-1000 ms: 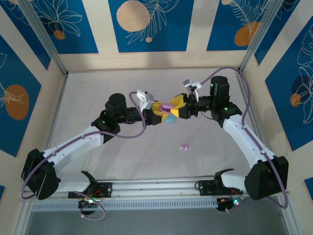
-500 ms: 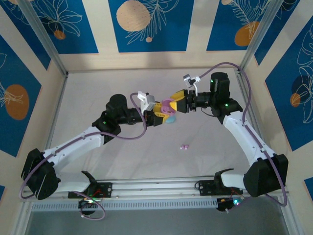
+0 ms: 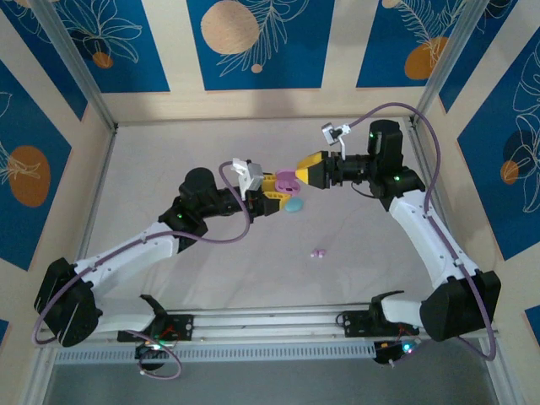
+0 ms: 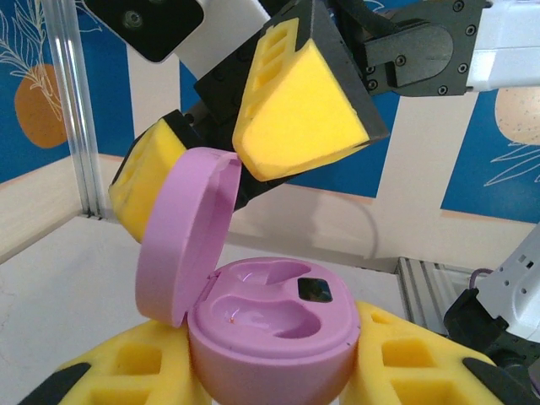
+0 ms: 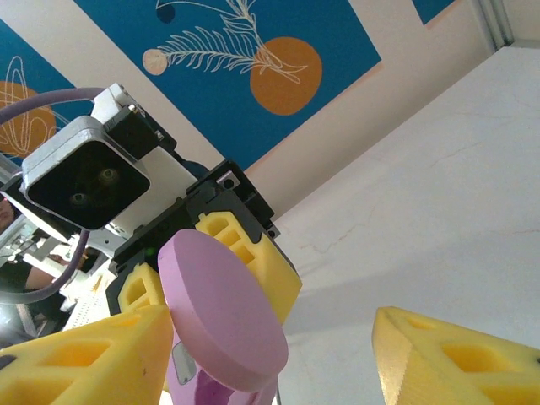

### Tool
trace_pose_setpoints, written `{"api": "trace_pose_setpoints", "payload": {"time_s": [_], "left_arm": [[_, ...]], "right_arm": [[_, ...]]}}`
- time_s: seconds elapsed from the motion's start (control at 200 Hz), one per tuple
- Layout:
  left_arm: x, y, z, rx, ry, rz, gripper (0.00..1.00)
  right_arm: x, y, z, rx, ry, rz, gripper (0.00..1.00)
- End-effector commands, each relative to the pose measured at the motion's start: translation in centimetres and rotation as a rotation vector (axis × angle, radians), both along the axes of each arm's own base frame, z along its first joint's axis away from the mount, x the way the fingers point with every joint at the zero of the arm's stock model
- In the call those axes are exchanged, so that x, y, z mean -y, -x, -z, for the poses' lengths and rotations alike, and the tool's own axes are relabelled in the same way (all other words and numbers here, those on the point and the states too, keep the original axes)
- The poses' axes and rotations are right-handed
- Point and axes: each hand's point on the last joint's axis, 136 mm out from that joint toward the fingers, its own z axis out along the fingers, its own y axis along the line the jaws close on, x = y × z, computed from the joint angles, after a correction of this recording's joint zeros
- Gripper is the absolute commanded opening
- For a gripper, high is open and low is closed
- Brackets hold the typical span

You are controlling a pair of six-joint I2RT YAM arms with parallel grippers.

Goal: Insert the wireless bluetooth earbuds into the charging case

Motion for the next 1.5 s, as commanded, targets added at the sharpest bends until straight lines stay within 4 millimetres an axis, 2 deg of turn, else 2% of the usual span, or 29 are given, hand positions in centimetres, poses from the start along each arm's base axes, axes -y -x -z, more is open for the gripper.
{"api": "trace_pose_setpoints", "payload": {"time_s": [0.0,0.145,0.26,0.305,0.39,0.455,0.545,0.64,0.725,0.875,0.975,1.155,1.256,1.341,1.496], "left_arm": [[-0.3,1.0,-2.0,0.046,0.061,0.008,0.26],[-0.4,0.9,-2.1,0.052,0.069,-0.002,0.26],[-0.5,0.8,-2.1,0.053,0.073,-0.011,0.26],[-0.6,0.8,-2.2,0.050,0.075,-0.013,0.26],[-0.5,0.9,-2.3,0.052,0.085,-0.008,0.26],[-0.4,0.9,-2.5,0.057,0.091,-0.001,0.26],[-0.4,1.0,-2.8,0.078,0.100,0.004,0.26],[-0.3,0.9,-3.1,0.104,0.103,-0.002,0.26],[-0.3,0.6,-3.5,0.130,0.103,-0.015,0.26],[-0.1,0.2,-3.9,0.173,0.101,-0.031,0.26],[-0.1,0.0,-4.0,0.186,0.099,-0.043,0.26],[-0.2,0.2,-4.2,0.204,0.096,-0.038,0.26],[-0.1,0.6,-4.2,0.203,0.092,-0.014,0.27],[0.0,0.5,-4.0,0.197,0.085,-0.015,0.27],[0.0,0.1,-3.7,0.193,0.077,-0.035,0.33]], "right_arm": [[0.6,0.7,-1.3,0.020,0.012,0.030,0.64],[1.6,0.1,-1.2,0.016,0.037,0.137,0.64],[3.4,-0.9,-1.2,-0.016,0.046,0.267,0.63],[3.4,-0.2,-1.5,0.009,0.034,0.237,0.62],[2.2,2.6,-2.0,0.086,0.003,0.074,0.63],[1.8,2.7,-1.6,0.088,0.024,0.080,0.64],[1.6,2.0,-1.1,-0.036,0.029,0.085,0.65],[0.9,1.7,-1.1,-0.240,0.016,0.040,0.65],[-0.1,2.3,-1.1,-0.407,0.004,-0.038,0.65],[-1.8,3.5,-1.1,-0.553,-0.003,-0.141,0.64],[-2.3,4.2,-1.3,-0.574,-0.007,-0.193,0.59],[-2.1,3.3,-0.8,-0.623,-0.020,-0.167,0.42],[-2.2,3.1,-0.5,-0.663,-0.023,-0.166,0.41],[-2.3,3.2,-0.4,-0.688,-0.025,-0.176,0.35],[-2.3,3.0,-0.2,-0.723,-0.033,-0.177,0.17]]}}
